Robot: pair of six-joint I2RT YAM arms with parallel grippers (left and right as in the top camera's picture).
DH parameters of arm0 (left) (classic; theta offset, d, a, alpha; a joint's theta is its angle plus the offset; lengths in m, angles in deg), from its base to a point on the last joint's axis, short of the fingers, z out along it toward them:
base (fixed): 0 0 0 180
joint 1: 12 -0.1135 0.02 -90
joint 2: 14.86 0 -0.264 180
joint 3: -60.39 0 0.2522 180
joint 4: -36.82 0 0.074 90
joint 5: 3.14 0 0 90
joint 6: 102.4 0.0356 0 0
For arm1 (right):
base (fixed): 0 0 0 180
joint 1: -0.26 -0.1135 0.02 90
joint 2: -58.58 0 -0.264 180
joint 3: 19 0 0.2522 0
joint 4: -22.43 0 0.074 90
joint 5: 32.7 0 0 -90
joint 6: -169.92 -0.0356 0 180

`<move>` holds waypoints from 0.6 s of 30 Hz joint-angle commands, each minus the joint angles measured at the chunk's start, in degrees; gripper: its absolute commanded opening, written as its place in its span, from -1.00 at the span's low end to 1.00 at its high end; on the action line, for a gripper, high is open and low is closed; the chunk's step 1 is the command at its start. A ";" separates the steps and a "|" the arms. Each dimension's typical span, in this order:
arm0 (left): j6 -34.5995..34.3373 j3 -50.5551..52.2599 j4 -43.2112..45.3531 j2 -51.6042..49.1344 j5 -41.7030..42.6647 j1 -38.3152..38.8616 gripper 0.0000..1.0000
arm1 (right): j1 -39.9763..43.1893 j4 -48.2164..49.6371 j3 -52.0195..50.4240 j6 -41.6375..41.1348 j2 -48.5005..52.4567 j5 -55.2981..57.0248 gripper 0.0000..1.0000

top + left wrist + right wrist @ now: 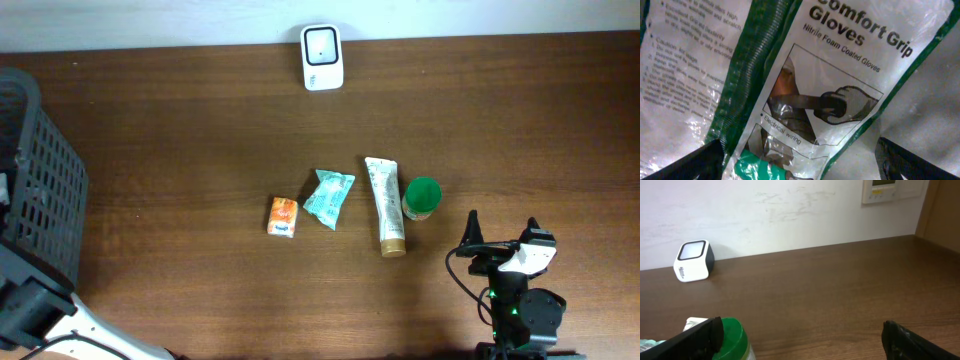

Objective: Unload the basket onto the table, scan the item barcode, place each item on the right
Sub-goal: 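Reach left gripper into basket and grasp the green 3M gloves bag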

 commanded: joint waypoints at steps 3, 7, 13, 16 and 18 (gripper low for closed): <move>3.89 0.48 1.14 -4.33 -1.95 -0.20 0.88 | 0.31 -0.28 -0.31 0.00 -0.17 0.70 0.97; 3.89 0.48 1.68 -6.60 -3.63 -0.20 0.82 | 0.31 -0.28 -0.31 0.00 -0.17 0.70 0.97; 3.89 0.48 3.08 -9.20 -5.51 -0.20 0.78 | 0.31 -0.28 -0.31 0.00 -0.17 0.70 0.97; 3.87 0.50 3.06 -10.36 -5.46 -0.20 0.59 | 0.31 -0.28 -0.31 0.00 -0.17 0.70 0.97; 3.87 0.55 3.08 -10.38 -5.46 -0.20 0.34 | 0.31 -0.28 -0.31 0.00 -0.17 0.70 0.97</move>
